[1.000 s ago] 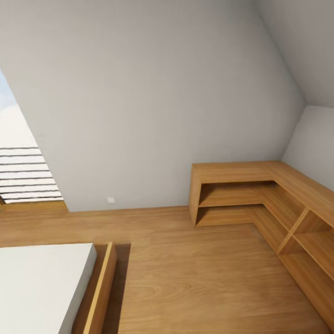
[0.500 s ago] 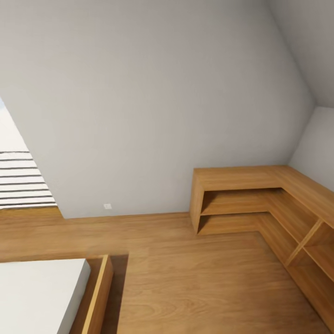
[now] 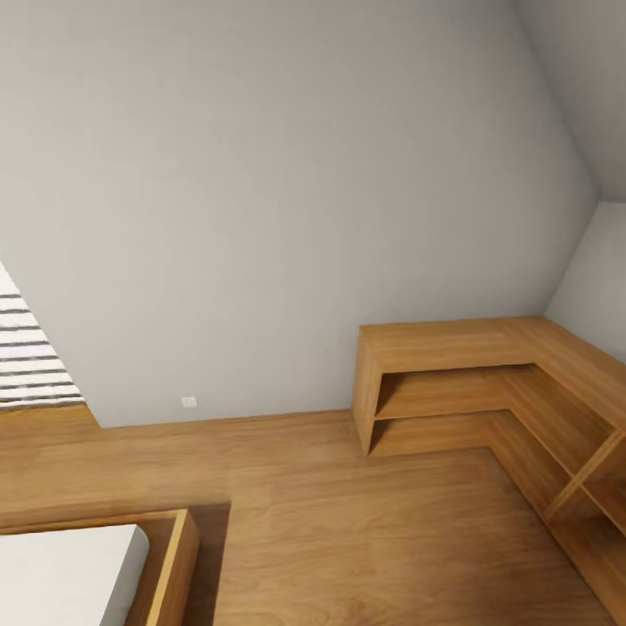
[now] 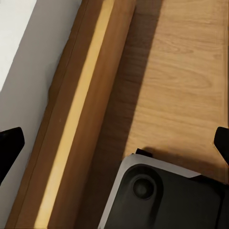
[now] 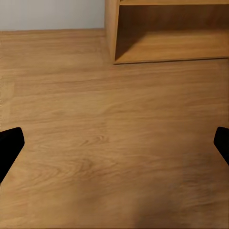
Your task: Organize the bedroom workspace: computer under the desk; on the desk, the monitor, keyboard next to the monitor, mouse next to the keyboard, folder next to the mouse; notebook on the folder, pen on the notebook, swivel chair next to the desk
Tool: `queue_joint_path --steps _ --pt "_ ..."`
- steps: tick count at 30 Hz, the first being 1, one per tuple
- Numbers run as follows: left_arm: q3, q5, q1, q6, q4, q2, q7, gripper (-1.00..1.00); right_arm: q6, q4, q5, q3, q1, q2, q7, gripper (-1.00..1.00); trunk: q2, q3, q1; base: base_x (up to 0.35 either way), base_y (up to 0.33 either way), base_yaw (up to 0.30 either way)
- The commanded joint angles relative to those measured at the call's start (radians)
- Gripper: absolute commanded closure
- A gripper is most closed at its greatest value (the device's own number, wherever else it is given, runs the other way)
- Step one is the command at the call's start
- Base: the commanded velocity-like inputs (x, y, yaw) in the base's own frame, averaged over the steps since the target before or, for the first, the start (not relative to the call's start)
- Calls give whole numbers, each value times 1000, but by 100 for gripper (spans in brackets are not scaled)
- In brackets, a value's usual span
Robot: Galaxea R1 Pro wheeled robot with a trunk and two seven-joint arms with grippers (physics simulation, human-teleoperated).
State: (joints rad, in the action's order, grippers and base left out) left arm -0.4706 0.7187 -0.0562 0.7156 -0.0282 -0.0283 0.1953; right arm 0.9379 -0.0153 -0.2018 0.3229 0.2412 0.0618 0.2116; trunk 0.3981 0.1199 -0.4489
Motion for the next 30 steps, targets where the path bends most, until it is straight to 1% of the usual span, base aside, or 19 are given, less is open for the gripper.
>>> queue_joint_path --steps 1,2,6,19,23,30 --pt "-8 -1 -1 2 0 0 10 -100 -2 -2 -8 8 1 0 -6 -100 2 2 -1 322 0 -146" --pt "-8 -1 -1 1 0 0 10 -100 -13 -2 -8 8 1 0 -18 -100 2 2 -1 322 0 -158" --pt "-8 -1 -1 1 0 -1 10 -100 -27 -2 -8 8 1 -1 -33 -100 2 2 -1 322 0 -179" --pt "-8 -1 -1 1 0 -1 10 -100 -37 -2 -7 9 1 -3 -42 -100 2 2 -1 315 0 -237" --pt "-7 0 -1 1 0 -1 10 -100 -37 -2 -7 10 1 -3 -43 -100 2 2 -1 127 0 -254" --pt "-5 1 -1 2 0 -1 10 -100 -37 -2 -7 12 1 -4 -44 -100 2 2 -1 33 0 -255"
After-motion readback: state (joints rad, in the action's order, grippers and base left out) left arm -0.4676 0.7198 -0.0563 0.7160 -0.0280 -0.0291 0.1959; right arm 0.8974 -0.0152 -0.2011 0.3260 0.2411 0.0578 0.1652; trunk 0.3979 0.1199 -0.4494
